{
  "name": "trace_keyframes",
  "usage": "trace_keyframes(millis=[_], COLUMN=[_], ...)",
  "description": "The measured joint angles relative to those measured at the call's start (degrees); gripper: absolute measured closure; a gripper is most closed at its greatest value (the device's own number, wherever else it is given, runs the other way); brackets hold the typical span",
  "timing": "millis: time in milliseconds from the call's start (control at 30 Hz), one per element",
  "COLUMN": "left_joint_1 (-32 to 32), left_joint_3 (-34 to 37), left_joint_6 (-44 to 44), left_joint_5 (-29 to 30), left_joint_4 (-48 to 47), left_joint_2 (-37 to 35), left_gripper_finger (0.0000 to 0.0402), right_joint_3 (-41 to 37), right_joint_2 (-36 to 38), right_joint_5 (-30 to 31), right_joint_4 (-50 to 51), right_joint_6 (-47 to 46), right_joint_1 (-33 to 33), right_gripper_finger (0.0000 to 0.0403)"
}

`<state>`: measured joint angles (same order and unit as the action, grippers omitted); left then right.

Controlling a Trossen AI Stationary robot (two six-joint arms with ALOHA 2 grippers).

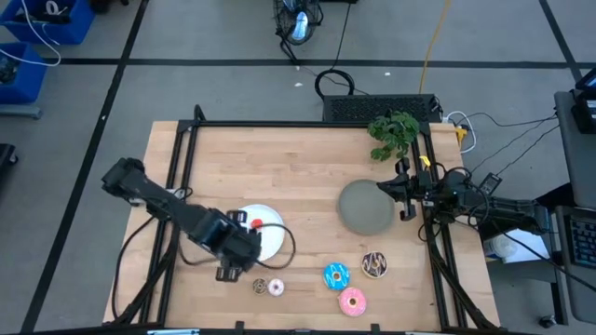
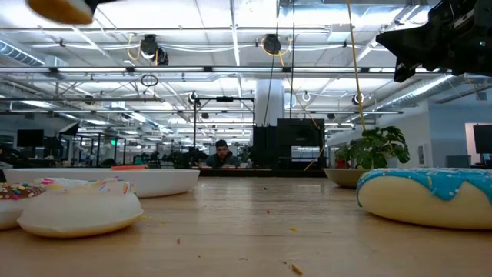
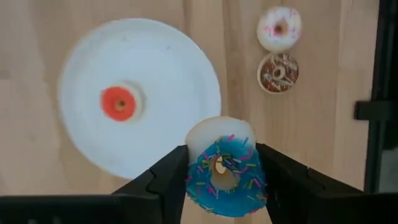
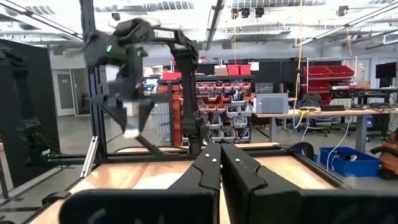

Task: Pick & Place donuts
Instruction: Put the small blue donut on the white plate

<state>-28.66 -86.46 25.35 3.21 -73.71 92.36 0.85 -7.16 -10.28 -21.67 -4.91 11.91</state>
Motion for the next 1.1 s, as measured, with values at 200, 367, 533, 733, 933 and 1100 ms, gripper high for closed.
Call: trace_keyframes(millis=[200,367,533,733,933,1100], left_joint_1=[0.46,2.15,3.56,4.53,5.0,5.11], left_joint_3=[5.52,17.16,26.15,30.41,30.64,30.64], left_joint_6=[4.17,11.45,13.74,11.88,10.73,10.79], left_joint_5=[5.48,5.87,1.97,-1.1,-1.21,-0.91], left_joint_4=[0.59,0.98,9.05,20.63,20.69,20.71], left_joint_2=[-9.01,-16.11,-18.24,-16.74,-15.76,-15.85], left_gripper_finger=[0.0202,0.0208,0.0219,0.0222,0.0222,0.0222], right_joint_3=[0.01,0.0,0.0,0.0,0.01,0.0], right_joint_2=[0.0,0.01,0.0,0.0,0.02,0.02], right_joint_5=[0.0,0.0,0.0,0.01,0.02,0.03], right_joint_4=[-0.23,-0.35,-0.35,-0.35,-0.33,-0.34], right_joint_6=[0.02,0.02,0.02,0.01,0.0,0.02], right_joint_1=[0.01,0.01,0.0,0.0,0.01,0.0], right_gripper_finger=[0.0403,0.0403,0.0403,0.0403,0.0403,0.0403])
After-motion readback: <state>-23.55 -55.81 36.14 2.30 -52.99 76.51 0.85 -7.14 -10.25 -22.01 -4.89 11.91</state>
